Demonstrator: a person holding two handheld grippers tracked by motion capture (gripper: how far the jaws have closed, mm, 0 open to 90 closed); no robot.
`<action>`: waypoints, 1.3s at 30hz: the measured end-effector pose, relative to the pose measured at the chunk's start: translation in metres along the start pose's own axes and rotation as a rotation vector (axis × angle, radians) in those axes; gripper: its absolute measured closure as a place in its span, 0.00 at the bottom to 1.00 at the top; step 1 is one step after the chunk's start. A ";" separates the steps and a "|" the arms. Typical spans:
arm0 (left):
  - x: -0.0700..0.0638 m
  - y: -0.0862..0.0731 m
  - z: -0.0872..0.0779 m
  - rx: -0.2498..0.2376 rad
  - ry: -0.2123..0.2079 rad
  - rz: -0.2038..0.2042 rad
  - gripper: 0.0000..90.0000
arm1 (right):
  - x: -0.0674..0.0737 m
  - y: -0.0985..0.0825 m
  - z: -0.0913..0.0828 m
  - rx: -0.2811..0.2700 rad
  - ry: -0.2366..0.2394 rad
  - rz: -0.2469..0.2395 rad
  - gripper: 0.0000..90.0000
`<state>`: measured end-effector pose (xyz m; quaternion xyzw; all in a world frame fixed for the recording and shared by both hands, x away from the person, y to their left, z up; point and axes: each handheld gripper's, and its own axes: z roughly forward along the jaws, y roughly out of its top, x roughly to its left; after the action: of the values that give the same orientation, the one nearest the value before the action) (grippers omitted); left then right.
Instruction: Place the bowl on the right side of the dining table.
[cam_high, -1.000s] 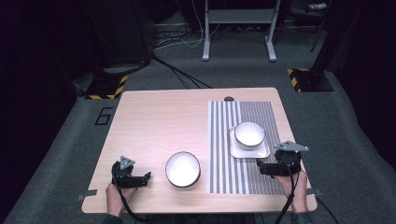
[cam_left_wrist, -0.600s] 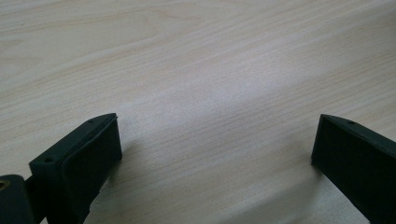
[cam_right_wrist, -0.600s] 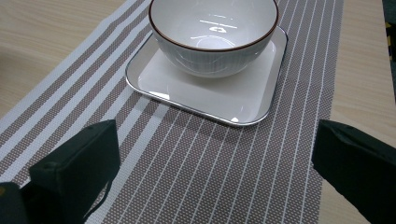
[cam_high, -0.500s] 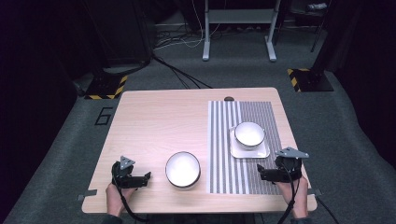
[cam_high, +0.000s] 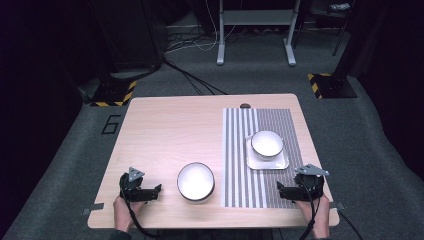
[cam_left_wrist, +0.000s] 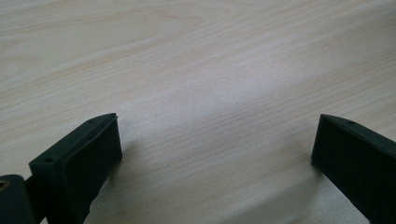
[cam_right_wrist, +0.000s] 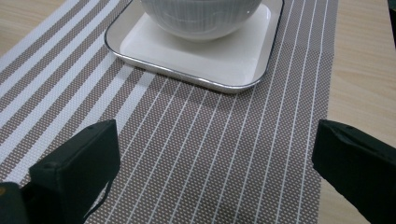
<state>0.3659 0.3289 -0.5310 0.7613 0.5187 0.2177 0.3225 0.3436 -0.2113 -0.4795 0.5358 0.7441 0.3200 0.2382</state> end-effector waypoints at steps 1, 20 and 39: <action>0.000 0.000 0.000 0.000 0.000 0.000 0.01 | 0.000 -0.002 0.001 0.005 -0.002 0.001 0.01; 0.000 0.000 0.000 -0.001 0.000 -0.002 0.01 | -0.008 -0.029 0.018 0.034 -0.049 0.038 0.01; 0.000 0.000 0.000 -0.002 0.001 -0.002 0.01 | -0.012 -0.042 0.027 0.026 -0.037 0.053 0.00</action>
<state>0.3658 0.3287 -0.5311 0.7603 0.5195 0.2180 0.3233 0.3390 -0.2261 -0.5289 0.5642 0.7293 0.3065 0.2364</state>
